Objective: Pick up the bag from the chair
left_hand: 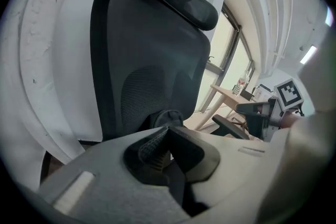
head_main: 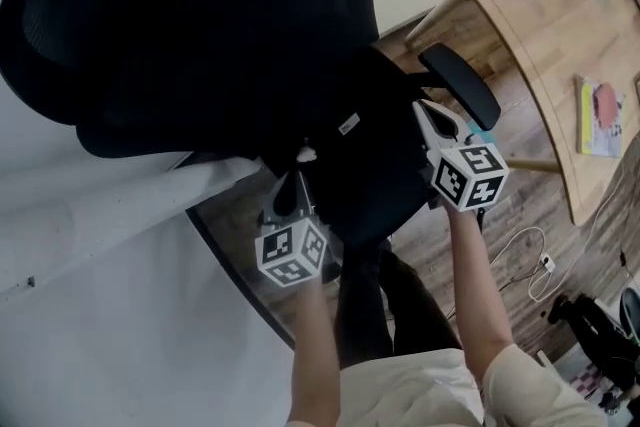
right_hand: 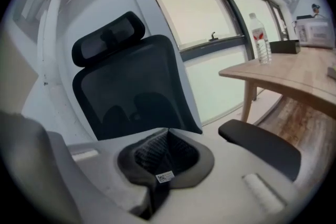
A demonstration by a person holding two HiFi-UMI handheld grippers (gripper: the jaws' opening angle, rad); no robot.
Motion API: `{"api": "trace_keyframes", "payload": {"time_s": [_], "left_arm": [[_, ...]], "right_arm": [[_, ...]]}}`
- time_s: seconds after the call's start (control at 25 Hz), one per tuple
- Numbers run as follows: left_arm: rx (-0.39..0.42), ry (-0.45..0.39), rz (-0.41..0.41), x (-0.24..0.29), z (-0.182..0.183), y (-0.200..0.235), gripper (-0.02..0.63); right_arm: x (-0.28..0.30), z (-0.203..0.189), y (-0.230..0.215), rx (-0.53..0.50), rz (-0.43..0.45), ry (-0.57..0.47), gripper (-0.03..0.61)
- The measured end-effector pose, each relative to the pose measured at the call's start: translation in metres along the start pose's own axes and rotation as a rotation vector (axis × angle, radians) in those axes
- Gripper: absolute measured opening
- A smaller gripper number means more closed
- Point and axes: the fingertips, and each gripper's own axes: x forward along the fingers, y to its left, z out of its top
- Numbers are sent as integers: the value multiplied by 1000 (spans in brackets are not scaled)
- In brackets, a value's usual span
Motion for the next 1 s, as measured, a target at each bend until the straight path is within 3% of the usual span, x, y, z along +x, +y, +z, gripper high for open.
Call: {"api": "trace_keyframes", "payload": {"time_s": [0.2,0.36,0.6,0.68,0.76,1.0], "left_arm": [[15,44,27,53,-27,21,6],[31,43,11,90,-35,33,7],[33,36,37,112,-44,53,8],[40,47,32,116,-49,54,9],[25,58,15,120,-55,53,62],[6,80,-19,134,-65,50,122]], "right_arm": [[63,-47,22,-103,139,100,0],[107,-70,23,-179,192,152,0],[148,-93,18,-191,236,172,5],[155,-100,17,-188,257,191,58],[161,-106,14,-184,276,209,69],[175,-117,10,-102,315,213,165]]}}
